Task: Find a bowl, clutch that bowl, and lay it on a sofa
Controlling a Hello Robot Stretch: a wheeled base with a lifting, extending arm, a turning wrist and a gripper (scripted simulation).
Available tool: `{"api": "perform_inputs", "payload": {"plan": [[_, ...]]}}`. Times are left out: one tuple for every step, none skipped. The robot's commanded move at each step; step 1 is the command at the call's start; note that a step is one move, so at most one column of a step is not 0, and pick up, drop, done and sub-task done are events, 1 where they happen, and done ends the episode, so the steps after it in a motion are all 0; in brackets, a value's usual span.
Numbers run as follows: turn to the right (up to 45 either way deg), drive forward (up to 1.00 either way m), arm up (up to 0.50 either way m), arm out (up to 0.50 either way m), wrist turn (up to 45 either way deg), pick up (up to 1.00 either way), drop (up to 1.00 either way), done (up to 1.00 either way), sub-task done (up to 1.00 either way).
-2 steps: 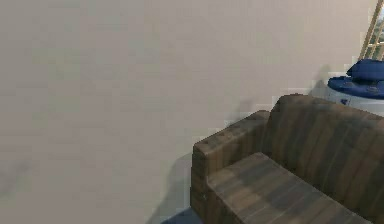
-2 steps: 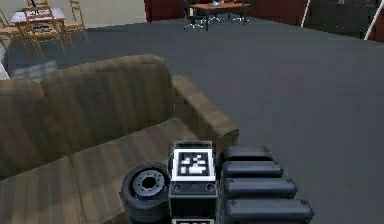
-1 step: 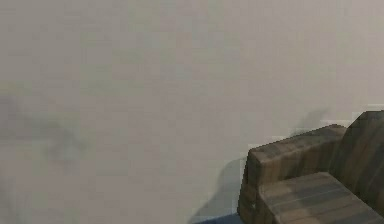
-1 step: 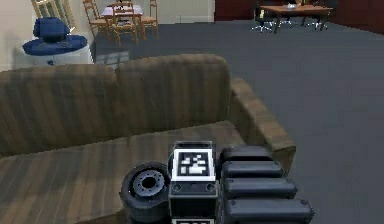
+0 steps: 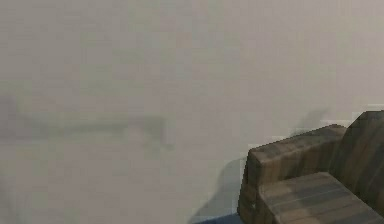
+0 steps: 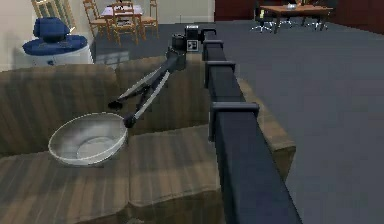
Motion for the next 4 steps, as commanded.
{"api": "perform_inputs", "payload": {"plan": [[0.0,0.0,0.0,0.0,39.0,0.0,0.0,0.0,0.0],[0.0,0.0,-0.3,0.0,0.0,0.0,0.0,0.0,0.0],[0.0,0.0,-0.32,0.0,0.0,0.0,0.0,0.0,0.0],[0.0,0.0,0.0,0.0,0.0,0.0,1.0,0.0,0.0]]}}
